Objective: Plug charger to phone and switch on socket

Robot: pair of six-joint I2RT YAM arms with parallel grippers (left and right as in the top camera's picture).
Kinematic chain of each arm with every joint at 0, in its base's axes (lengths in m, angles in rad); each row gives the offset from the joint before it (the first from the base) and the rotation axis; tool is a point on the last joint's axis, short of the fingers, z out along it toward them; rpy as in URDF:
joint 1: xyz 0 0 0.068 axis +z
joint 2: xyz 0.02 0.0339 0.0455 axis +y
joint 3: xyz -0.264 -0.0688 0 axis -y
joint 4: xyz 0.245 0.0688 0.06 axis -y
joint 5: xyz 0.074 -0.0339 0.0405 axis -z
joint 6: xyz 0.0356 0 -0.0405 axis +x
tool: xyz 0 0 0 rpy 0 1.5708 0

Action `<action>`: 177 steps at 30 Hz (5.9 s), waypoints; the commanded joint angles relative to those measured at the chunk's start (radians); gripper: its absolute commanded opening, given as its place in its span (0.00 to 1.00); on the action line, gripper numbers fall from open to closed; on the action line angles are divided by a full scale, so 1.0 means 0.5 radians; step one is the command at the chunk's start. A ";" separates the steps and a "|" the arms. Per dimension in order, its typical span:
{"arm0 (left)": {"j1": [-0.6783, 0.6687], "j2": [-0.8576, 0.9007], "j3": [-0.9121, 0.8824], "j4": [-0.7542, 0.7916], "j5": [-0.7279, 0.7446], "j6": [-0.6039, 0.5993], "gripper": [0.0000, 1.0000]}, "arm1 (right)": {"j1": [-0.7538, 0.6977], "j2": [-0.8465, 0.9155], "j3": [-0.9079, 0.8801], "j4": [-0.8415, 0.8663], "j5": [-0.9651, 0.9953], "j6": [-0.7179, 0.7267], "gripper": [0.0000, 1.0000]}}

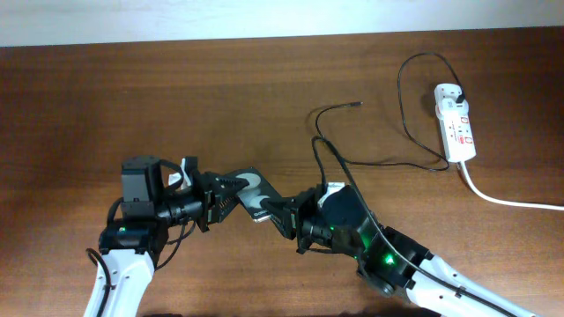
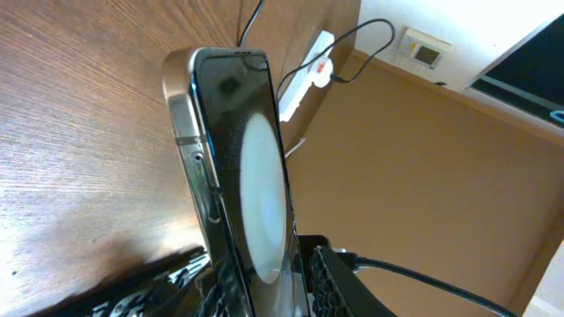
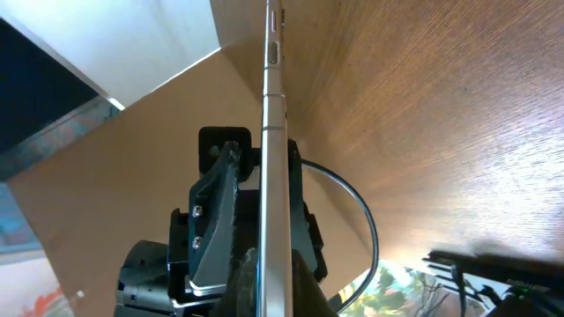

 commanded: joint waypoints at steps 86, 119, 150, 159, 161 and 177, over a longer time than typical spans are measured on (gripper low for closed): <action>-0.243 1.023 0.007 1.078 0.806 0.468 0.00 | -1.001 2.356 2.351 -2.012 0.407 -2.928 0.56; -0.243 1.023 0.007 1.079 0.731 0.469 0.02 | -1.147 2.341 2.097 -2.440 0.362 -1.923 0.84; -0.244 1.023 0.007 1.813 0.661 0.204 0.00 | -1.497 -0.658 1.530 -3.142 -1.076 -3.996 0.04; -0.256 1.023 0.007 3.340 0.482 -0.617 0.00 | -1.496 -0.924 -0.034 -2.493 -1.702 -3.742 0.04; -0.315 1.023 0.007 3.338 0.383 -0.650 0.00 | -1.496 -0.924 -0.038 -2.385 -1.703 -3.740 0.04; -0.397 1.023 0.007 3.336 0.332 -0.707 0.00 | -0.467 -0.488 -0.031 -1.366 -1.266 -3.217 0.04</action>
